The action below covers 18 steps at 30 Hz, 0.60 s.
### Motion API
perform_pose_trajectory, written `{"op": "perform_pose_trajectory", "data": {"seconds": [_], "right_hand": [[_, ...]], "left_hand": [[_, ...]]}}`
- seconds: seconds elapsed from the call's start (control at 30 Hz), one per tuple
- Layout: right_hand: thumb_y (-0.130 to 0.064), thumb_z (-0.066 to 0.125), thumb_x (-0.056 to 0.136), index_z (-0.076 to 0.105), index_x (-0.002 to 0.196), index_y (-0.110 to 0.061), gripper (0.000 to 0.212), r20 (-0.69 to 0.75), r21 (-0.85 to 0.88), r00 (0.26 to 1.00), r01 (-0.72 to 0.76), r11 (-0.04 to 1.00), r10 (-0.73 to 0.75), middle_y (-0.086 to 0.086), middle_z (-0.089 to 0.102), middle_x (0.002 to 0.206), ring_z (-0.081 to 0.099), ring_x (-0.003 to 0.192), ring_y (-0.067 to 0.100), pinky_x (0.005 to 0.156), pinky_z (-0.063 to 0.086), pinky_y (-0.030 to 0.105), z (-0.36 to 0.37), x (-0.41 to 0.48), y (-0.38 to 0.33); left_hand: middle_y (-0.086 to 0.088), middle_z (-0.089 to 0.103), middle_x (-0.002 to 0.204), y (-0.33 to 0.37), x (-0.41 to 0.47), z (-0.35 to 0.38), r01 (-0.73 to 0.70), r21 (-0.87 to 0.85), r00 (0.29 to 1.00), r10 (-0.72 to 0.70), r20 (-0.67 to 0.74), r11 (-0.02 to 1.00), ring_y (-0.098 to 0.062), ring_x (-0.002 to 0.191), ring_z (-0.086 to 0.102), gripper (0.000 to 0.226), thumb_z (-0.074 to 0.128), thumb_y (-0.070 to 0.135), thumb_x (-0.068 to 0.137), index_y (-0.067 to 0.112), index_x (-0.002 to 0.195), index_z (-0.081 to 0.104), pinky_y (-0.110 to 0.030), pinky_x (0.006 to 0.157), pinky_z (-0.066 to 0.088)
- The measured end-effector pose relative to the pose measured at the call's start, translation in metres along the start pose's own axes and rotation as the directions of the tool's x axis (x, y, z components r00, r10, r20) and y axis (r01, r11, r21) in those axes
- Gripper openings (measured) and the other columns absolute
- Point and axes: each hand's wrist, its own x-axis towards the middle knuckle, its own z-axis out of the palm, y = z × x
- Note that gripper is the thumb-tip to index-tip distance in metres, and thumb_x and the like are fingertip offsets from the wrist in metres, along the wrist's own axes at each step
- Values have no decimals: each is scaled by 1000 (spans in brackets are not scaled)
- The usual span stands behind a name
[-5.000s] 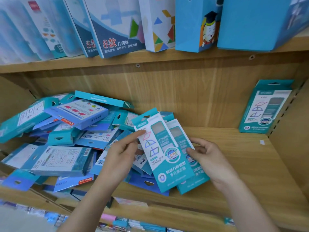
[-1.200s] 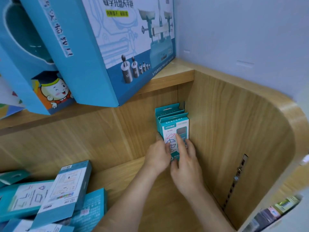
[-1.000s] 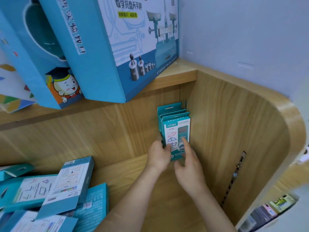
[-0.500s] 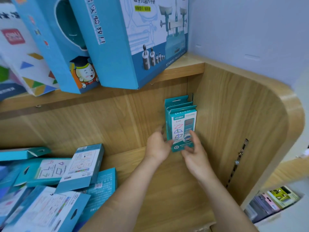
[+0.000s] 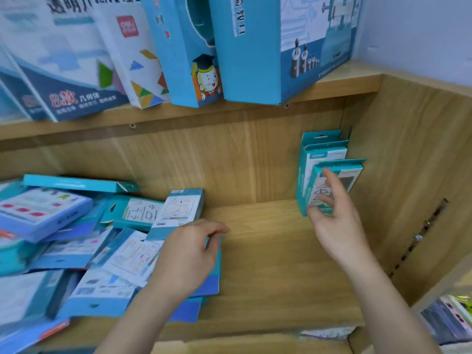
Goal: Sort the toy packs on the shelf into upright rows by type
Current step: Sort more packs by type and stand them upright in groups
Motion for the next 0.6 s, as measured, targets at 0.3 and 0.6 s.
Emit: {"op": "perform_pose_trajectory", "data": {"seconds": [0.3, 0.6], "right_hand": [[-9, 59, 87, 20, 140, -39, 72, -151, 156, 960, -214, 964, 237, -3, 50, 127, 58, 90, 10, 91, 45, 38, 8, -45, -2], [-8, 58, 85, 48, 107, -24, 29, -122, 389, 826, -470, 793, 550, 3, 62, 105, 62, 102, 25, 83, 53, 49, 31, -91, 23]], "left_hand": [[8, 68, 106, -58, -44, -24, -32, 215, 999, 37, -18, 976, -17, 102, 60, 25, 54, 23, 79, 24, 97, 72, -26, 87, 45], [-1, 55, 132, -78, -50, -11, -154, 291, 987, 136, 83, 944, -27, 120, 51, 49, 68, 22, 79, 23, 127, 57, -42, 96, 46]]}}
